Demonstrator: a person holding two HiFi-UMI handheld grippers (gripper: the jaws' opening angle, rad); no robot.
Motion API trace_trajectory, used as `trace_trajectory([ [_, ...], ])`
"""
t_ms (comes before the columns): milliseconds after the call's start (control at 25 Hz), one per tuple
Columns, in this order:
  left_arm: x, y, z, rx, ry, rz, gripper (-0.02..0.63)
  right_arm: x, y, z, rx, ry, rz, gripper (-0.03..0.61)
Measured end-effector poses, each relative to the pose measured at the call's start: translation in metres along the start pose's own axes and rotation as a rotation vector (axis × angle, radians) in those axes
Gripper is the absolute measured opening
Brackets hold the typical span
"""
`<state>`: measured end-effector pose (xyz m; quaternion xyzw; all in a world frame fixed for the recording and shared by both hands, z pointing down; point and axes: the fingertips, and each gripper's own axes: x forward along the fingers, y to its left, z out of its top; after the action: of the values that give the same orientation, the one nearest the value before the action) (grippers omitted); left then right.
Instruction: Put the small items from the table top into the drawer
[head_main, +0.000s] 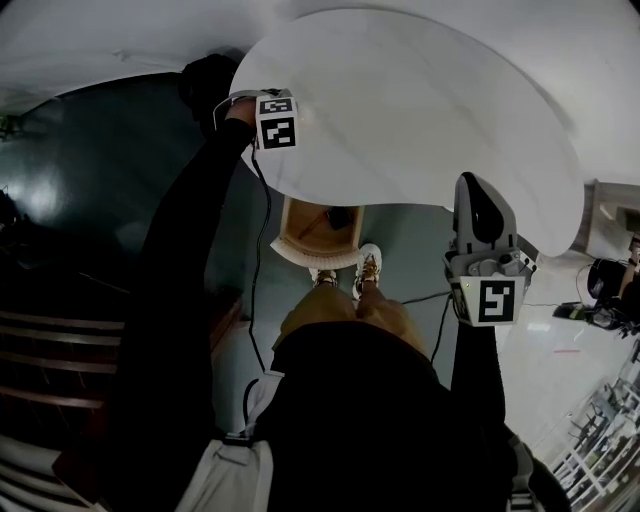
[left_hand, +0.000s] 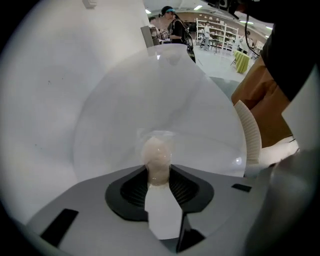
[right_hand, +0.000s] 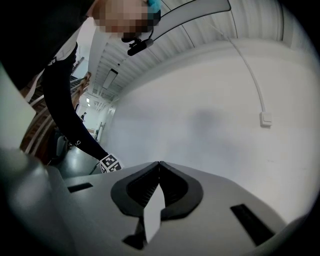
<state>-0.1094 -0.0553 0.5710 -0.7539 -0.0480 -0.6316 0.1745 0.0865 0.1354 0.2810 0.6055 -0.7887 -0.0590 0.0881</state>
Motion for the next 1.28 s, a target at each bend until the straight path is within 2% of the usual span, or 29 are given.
trace_trajectory([
  [400, -0.095, -0.014, 0.052, -0.226, -0.201, 0.313, 0.126, 0.011, 0.021, 0.017, 0.022, -0.073, 0.051, 0.026],
  [560, -0.151, -0.022, 0.08, -0.374, -0.334, 0.438, 0.126, 0.012, 0.026, 0.028, 0.052, -0.115, 0.074, 0.026],
  [680, -0.186, -0.035, 0.093, -0.475, -0.416, 0.501, 0.126, 0.01, 0.026, 0.033, 0.064, -0.139, 0.087, 0.026],
  [800, -0.216, -0.046, 0.096, -0.568, -0.488, 0.549, 0.126, 0.01, 0.026, 0.036, 0.059, -0.15, 0.096, 0.026],
  [960, -0.258, -0.062, 0.101, -0.698, -0.624, 0.599, 0.127, 0.009, 0.025, 0.043, 0.063, -0.171, 0.107, 0.026],
  [1120, -0.296, -0.077, 0.099, -0.755, -0.697, 0.718, 0.129, 0.01, 0.024, 0.054, 0.065, -0.204, 0.115, 0.026],
  [1280, -0.326, -0.093, 0.101, -0.83, -0.816, 0.821, 0.133, 0.012, 0.024, 0.057, 0.071, -0.22, 0.129, 0.026],
])
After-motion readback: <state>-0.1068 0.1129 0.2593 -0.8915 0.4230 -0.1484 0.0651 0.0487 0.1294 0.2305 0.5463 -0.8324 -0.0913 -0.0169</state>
